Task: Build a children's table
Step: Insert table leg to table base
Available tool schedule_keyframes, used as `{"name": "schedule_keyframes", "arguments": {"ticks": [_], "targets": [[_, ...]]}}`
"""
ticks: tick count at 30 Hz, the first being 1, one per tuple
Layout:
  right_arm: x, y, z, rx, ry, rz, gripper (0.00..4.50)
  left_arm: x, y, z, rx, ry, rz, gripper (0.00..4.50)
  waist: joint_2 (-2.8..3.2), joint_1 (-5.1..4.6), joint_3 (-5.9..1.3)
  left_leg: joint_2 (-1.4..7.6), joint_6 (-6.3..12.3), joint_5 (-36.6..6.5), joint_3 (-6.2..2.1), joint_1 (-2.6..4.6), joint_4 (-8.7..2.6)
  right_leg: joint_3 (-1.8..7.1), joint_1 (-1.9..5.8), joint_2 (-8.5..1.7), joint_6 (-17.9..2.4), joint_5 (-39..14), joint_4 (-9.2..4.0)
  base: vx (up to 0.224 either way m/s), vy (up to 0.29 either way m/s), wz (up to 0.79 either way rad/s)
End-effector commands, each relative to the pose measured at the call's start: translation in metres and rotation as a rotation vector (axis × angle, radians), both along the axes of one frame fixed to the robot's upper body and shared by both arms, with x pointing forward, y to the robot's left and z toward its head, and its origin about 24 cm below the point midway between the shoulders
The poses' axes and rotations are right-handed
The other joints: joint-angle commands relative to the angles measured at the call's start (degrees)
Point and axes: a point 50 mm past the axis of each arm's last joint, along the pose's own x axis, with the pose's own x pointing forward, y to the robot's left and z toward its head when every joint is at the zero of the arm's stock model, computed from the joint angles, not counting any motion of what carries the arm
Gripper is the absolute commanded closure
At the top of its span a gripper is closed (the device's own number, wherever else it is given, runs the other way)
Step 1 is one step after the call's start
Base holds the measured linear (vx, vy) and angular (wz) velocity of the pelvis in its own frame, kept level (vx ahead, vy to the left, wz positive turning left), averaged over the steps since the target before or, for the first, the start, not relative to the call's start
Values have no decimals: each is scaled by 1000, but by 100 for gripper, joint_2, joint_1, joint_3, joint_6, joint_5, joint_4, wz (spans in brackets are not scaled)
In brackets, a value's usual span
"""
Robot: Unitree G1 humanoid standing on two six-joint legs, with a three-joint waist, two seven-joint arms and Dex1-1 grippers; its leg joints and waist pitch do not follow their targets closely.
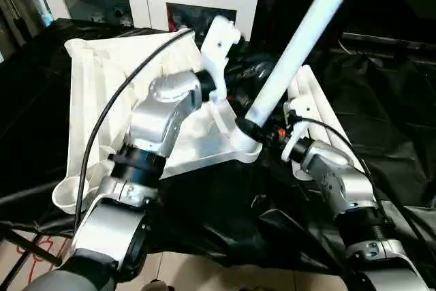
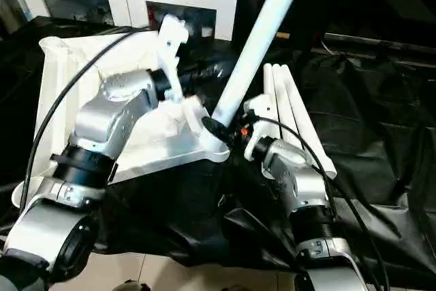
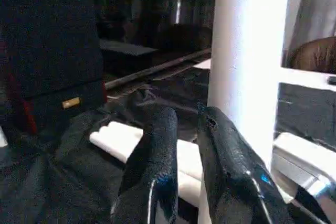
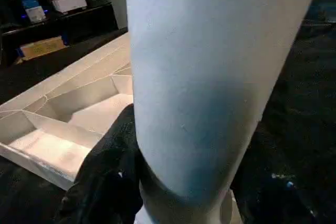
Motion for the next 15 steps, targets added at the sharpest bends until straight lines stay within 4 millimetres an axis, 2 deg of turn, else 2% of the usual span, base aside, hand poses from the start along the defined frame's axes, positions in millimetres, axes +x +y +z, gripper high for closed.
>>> {"name": "schedule_keyframes", "arguments": {"ticks": [1, 3, 4, 6, 7, 8, 9, 11, 13, 15], "targets": [[5, -6, 8, -7, -26, -32, 263, 6, 12, 1, 44, -33, 63, 366, 39, 15, -437, 122, 325, -797, -10, 101, -302, 255, 393, -395, -1298, -269, -366, 0, 0, 0], [5, -6, 8, -7, -26, -32, 263, 6, 12, 1, 44, -33, 63, 366, 46, 7, -444, 122, 291, -795, -7, 108, -297, 257, 388, -395, -1289, -268, -363, 0, 0, 0], [9, -12, 10, -9, -30, -77, 263, 7, 23, -7, 106, -32, 74, 348, 50, 15, -445, 123, 290, -756, -9, 100, -294, 260, 392, -403, -1311, -201, -353, 0, 0, 0], [11, -15, 11, -10, -32, -100, 263, 6, 28, -14, 132, -13, 62, 330, 61, 2, -443, 120, 260, -780, -6, 106, -300, 259, 376, -395, -1306, -250, -352, 0, 0, 0], [13, -21, 12, -16, -36, -134, 263, 2, 35, -29, 163, 53, 17, 330, 66, 11, -447, 118, 235, -744, -9, 113, -298, 262, 377, -410, -1337, -211, -337, 0, 0, 0], [14, -22, 12, -17, -36, -139, 263, 1, 36, -32, 171, 64, 8, 330, 66, 0, -442, 116, 226, -724, -6, 98, -304, 264, 383, -395, -1335, -189, -333, 0, 0, 0], [14, -25, 12, -22, -35, -146, 263, -1, 38, -42, 206, 84, -9, 308, 84, 11, -455, 121, 227, -684, -3, 113, -296, 268, 381, -391, -1360, -7, -313, 0, 0, 0], [14, -28, 13, -28, -34, -149, 263, -6, 41, -59, 268, 124, -59, 292, 95, 23, -462, 114, 261, -684, 7, 128, -290, 271, 371, -383, -1382, 99, -313, 0, 0, 0], [14, -29, 13, -32, -33, -150, 263, -9, 42, -67, 301, 149, -90, 289, 93, 31, -466, 123, 256, -708, 2, 126, -296, 267, 379, -394, -1395, 88, -308, 0, 0, 0], [13, -31, 12, -42, -28, -150, 263, -11, 44, -78, 365, 173, -109, 264, 108, 28, -456, 128, 211, -808, 1, 129, -302, 268, 373, -396, -1391, -4, -317, 0, 0, 0]]}}
